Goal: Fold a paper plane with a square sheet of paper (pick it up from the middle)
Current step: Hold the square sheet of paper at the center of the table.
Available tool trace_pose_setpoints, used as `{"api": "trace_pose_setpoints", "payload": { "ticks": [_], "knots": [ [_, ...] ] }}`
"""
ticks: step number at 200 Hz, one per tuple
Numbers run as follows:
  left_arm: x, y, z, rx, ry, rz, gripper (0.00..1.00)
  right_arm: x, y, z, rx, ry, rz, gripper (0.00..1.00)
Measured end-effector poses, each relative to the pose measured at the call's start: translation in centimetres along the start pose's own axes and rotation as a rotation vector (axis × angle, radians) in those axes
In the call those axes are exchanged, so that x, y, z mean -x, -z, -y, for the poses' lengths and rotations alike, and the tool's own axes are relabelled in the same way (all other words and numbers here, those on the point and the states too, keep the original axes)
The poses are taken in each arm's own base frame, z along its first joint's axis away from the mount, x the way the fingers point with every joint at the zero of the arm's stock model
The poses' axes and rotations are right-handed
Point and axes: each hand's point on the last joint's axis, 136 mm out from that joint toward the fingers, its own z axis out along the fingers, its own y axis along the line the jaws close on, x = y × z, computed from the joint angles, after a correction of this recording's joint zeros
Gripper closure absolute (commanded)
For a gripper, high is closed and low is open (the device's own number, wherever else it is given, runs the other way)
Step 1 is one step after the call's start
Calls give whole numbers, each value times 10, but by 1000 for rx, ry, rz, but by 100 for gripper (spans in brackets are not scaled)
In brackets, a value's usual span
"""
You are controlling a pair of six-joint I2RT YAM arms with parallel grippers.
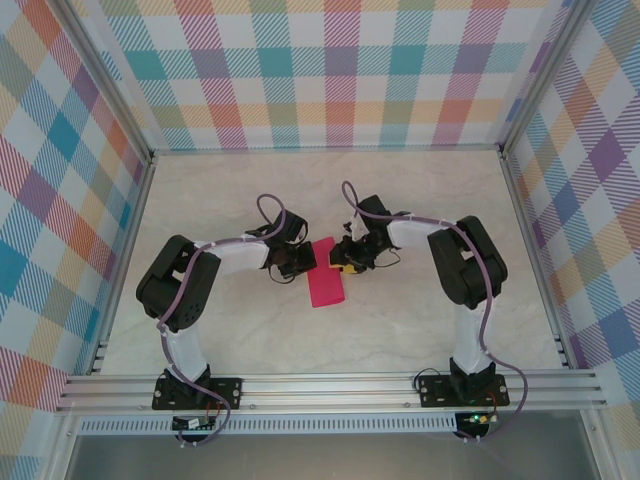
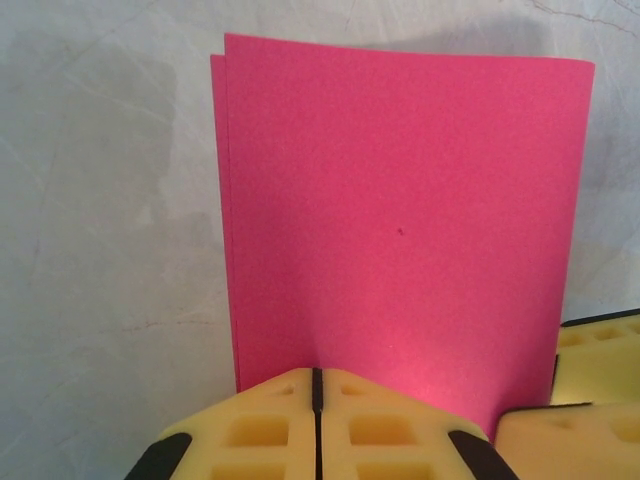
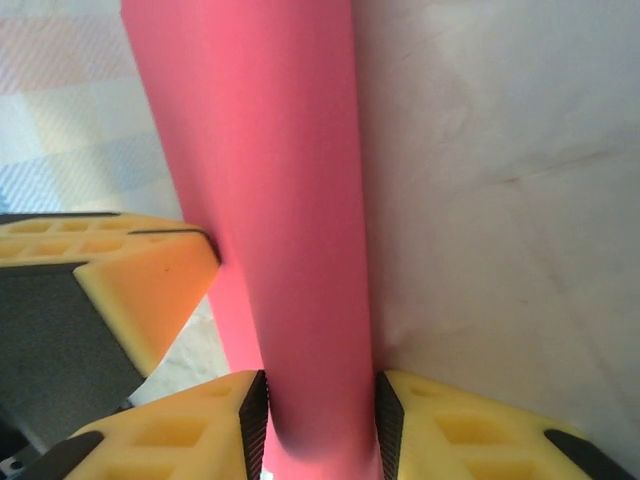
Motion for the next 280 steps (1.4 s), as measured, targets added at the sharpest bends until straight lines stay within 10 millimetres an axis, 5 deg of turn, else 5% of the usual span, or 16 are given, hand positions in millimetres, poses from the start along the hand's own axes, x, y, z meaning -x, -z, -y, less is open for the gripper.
{"api": "trace_pose_setpoints", "payload": {
  "ticks": [44, 112, 181, 280],
  "knots": [
    [0, 0, 0, 0, 18, 1, 94, 5, 26, -5, -83, 53, 84, 50],
    [0, -1, 0, 6, 35, 8, 94, -23, 7, -10, -145, 122, 13, 42],
    [0, -1, 0, 8, 44, 10, 94, -30, -4, 0, -167, 132, -33, 56],
    [-2, 0, 3, -3, 43, -2, 89, -30, -5, 4, -191, 133, -46, 61]
  ]
}}
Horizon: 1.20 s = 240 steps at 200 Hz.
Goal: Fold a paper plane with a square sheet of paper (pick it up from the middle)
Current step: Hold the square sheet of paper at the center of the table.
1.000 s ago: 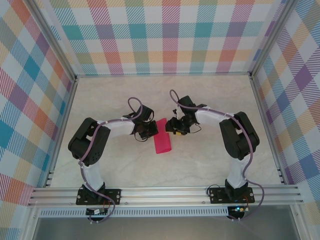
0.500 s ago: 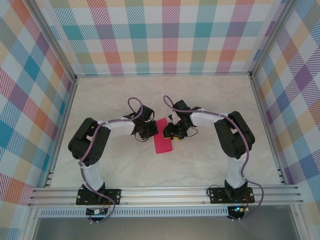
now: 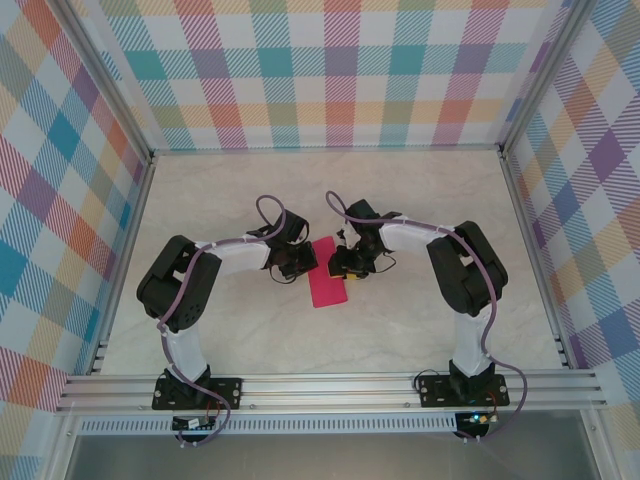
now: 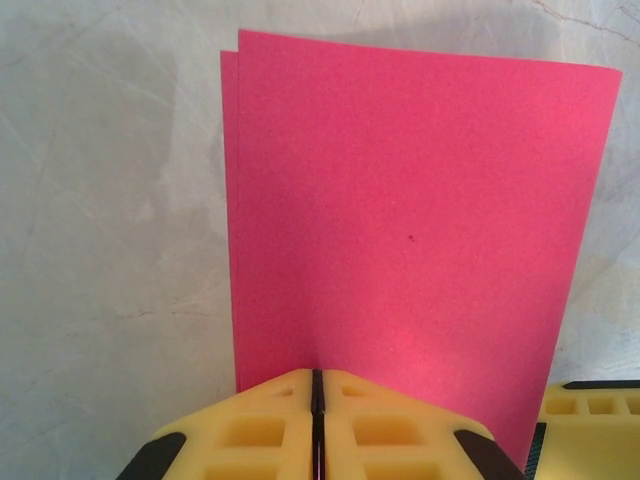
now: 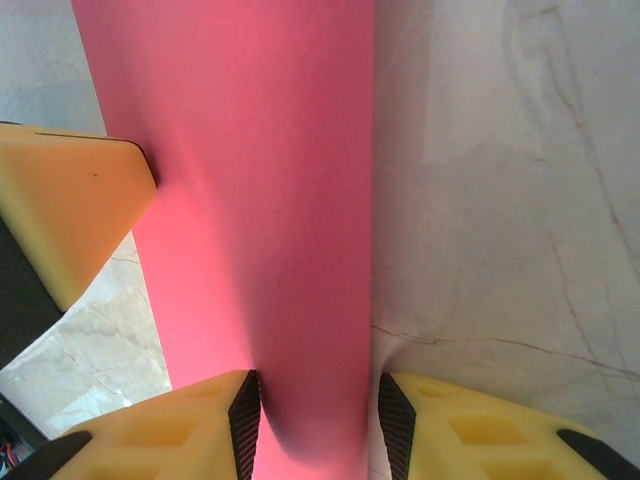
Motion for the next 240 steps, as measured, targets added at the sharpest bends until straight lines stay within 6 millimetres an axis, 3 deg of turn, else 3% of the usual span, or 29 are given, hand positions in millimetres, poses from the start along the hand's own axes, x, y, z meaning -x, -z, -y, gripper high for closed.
{"api": "trace_pose_setpoints", "payload": {
  "ticks": [146, 170, 206, 240],
  "knots": [
    [-2, 10, 15, -46, -19, 2, 89, 0, -1, 3, -10, 7, -4, 64],
    [3, 25, 16, -46, -27, 56, 88, 0, -1, 3, -11, 7, -4, 64],
    [20, 53, 33, -91, -45, 157, 88, 0, -1, 3, -11, 7, -4, 64],
    [19, 42, 29, -79, -39, 143, 88, 1, -1, 3, -10, 7, -4, 63]
  ]
}}
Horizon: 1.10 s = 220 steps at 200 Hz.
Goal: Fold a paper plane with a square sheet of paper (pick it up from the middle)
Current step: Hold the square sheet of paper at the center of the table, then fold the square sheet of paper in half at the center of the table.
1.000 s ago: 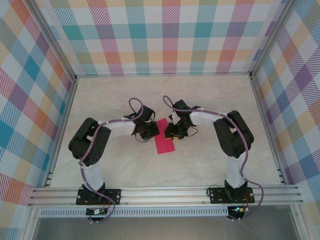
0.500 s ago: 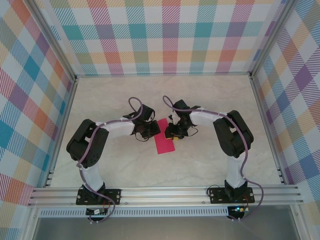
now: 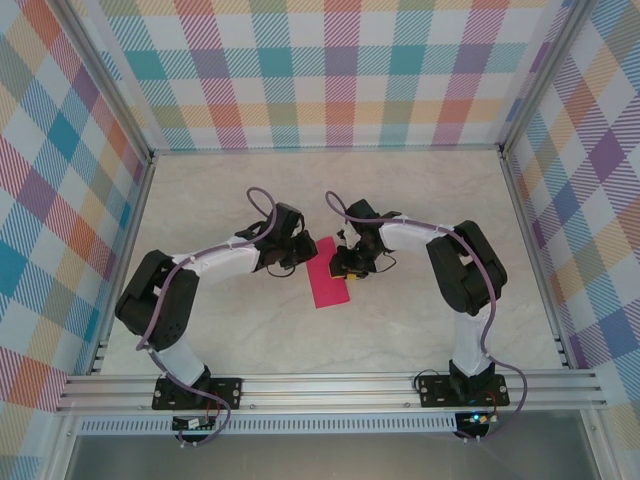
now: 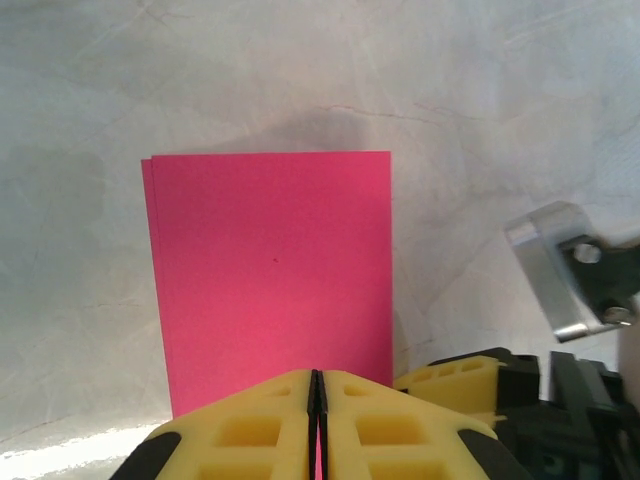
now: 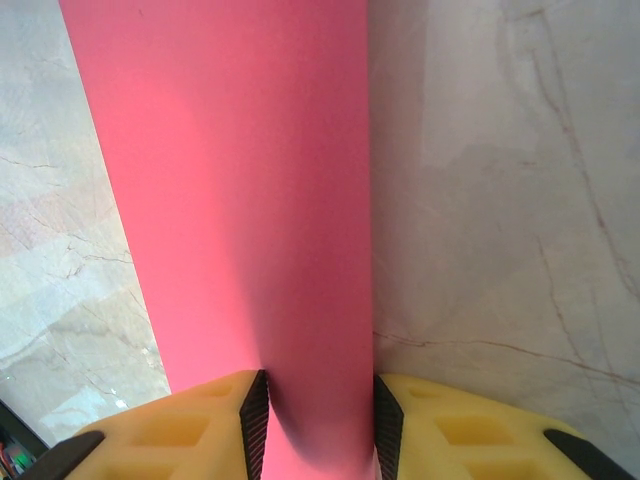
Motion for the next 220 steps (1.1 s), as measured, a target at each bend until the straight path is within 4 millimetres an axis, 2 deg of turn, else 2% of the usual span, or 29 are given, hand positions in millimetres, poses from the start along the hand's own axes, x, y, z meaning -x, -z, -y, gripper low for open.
{"api": "trace_pose_setpoints", "payload": {
  "ticks": [39, 108, 147, 192, 220],
  "knots": [
    [-9, -14, -12, 30, 10, -40, 89, 0, 0, 0, -1, 6, -2, 62],
    [-15, -26, -15, 26, 15, -74, 91, 0, -1, 1, -5, 2, -11, 62],
    [-23, -36, -25, 50, 23, -103, 92, 0, -1, 1, -6, -3, -18, 62],
    [-25, -39, -28, 59, 25, -110, 93, 0, -1, 1, -5, -5, -19, 61],
    [-24, -39, -28, 64, 26, -109, 93, 1, 2, -2, 1, -3, -16, 56]
  ]
}}
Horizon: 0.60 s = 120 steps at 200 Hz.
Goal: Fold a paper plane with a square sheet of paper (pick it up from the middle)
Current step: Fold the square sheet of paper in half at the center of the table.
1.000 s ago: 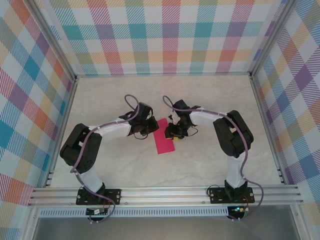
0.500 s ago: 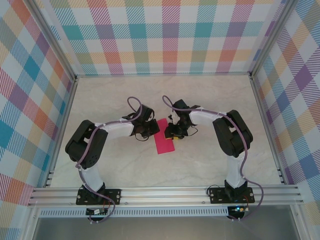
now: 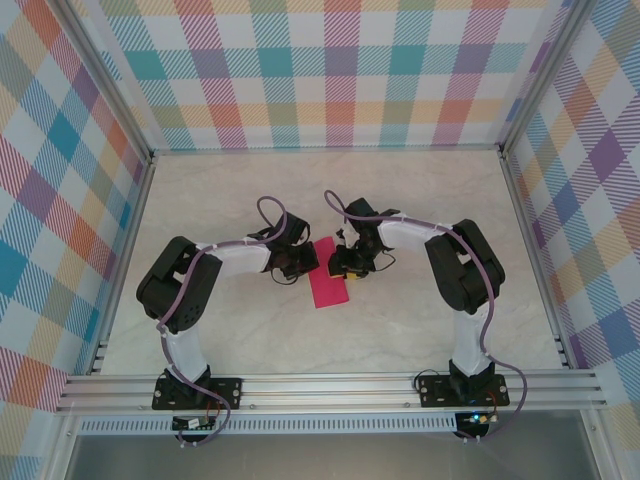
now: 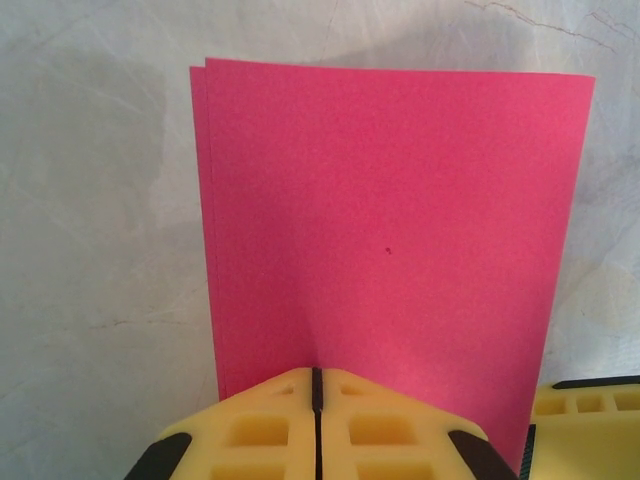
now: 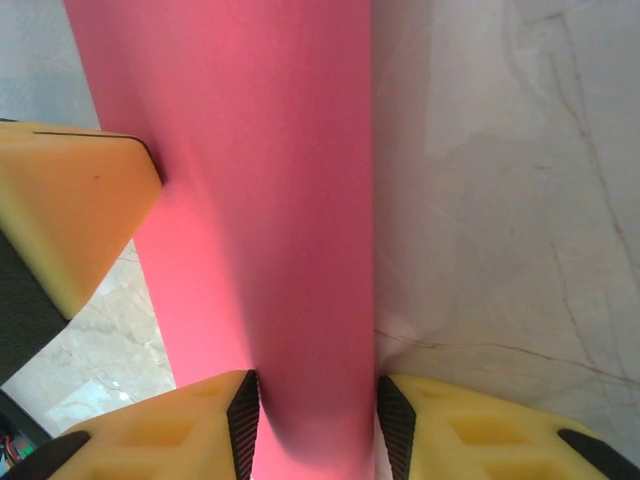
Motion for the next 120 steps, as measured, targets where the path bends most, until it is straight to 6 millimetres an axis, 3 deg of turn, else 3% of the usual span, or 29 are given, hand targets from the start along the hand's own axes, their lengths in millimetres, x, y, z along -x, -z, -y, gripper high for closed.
{"api": "trace_pose_setpoints", "payload": {
  "ticks": [39, 76, 120],
  "knots": [
    [0, 0, -1, 4, 8, -1, 94, 7, 18, -9, -15, 31, 67, 56],
    [0, -1, -1, 6, 18, 0, 94, 19, 46, -30, 26, 61, 165, 71],
    [0, -1, -1, 11, 23, -4, 95, 19, 35, -40, 113, 65, 138, 79]
  ]
}}
